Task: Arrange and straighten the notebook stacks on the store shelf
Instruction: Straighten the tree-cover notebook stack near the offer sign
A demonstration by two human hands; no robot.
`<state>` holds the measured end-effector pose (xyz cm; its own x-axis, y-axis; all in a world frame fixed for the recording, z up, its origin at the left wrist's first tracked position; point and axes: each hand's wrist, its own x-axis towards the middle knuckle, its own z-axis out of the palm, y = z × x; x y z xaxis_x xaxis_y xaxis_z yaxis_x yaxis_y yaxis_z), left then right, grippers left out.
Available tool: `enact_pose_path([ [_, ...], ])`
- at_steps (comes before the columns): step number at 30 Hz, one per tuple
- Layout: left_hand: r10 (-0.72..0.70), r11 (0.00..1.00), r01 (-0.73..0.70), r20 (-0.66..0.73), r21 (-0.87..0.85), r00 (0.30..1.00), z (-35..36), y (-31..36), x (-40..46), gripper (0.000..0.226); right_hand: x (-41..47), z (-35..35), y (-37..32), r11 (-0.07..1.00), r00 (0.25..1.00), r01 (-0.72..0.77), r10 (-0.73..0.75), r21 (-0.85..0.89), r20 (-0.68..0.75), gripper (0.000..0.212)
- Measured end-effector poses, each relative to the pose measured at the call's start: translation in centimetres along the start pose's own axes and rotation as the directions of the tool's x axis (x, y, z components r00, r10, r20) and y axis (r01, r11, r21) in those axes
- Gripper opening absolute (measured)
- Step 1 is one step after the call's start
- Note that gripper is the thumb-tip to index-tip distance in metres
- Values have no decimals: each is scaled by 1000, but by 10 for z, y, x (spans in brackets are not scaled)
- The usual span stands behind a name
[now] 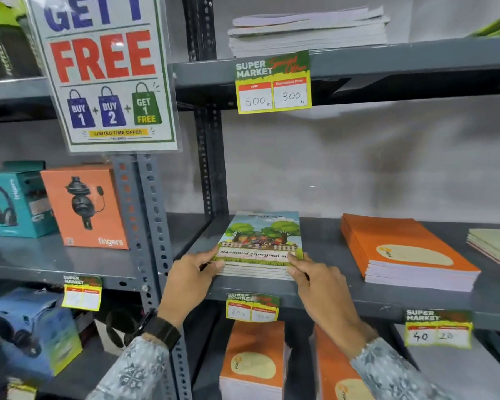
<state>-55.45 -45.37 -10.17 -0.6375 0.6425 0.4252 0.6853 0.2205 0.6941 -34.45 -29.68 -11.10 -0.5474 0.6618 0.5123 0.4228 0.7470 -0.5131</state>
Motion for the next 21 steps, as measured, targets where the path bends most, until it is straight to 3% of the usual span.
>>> enact_pose_path([
  [13,-66,997,61,-133,-39,989,9,-8,2,35,-4,7,-1,994,990,82,-90,-71,-112,32],
  [17,-76,997,76,-49,-1,996,2,-1,2,46,-2,0,1,998,996,61,-61,-9,-57,36],
  [19,-115,992,113,42,59,992,-6,8,10,57,12,-10,5,998,1000,-10,10,60,-12,43],
  [21,-179,968,153,120,198,976,-14,23,29,55,44,-23,7,977,989,-147,146,151,22,45],
])
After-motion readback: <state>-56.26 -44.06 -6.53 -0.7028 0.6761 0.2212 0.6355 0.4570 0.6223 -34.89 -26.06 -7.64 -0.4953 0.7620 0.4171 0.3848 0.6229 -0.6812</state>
